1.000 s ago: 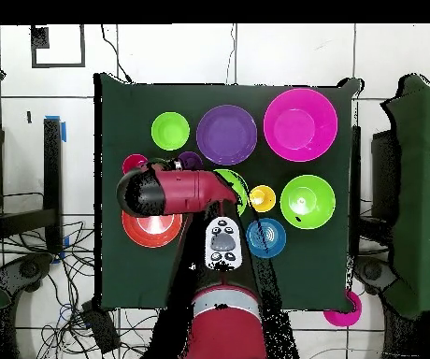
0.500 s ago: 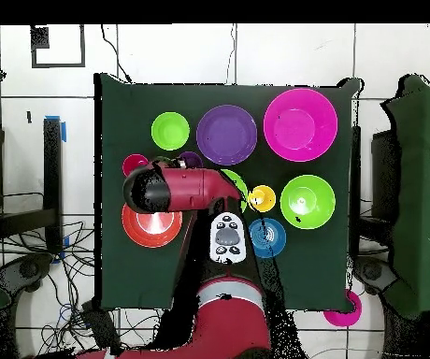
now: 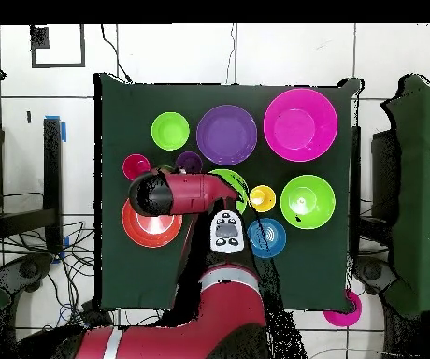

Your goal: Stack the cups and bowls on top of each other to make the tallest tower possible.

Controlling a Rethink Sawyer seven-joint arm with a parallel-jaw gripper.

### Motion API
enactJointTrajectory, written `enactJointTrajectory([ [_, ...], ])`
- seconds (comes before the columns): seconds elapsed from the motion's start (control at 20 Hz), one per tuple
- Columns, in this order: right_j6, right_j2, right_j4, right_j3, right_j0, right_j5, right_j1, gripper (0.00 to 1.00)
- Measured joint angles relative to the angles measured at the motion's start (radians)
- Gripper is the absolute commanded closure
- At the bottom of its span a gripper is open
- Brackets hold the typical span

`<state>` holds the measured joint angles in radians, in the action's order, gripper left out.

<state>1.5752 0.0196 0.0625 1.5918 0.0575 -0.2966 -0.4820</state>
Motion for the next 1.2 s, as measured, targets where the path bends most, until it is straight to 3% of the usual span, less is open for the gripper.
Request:
enactJointTrajectory([
  [0.45, 0.0, 0.0, 0.0, -0.001, 0.0, 0.0, 0.062, 0.0],
  [0.5, 0.0, 0.0, 0.0, -0.001, 0.0, 0.0, 0.067, 1.0],
  [1.2, 0.0, -0.025, 0.0, -0.003, -0.005, -0.003, 0.004, 1.0],
])
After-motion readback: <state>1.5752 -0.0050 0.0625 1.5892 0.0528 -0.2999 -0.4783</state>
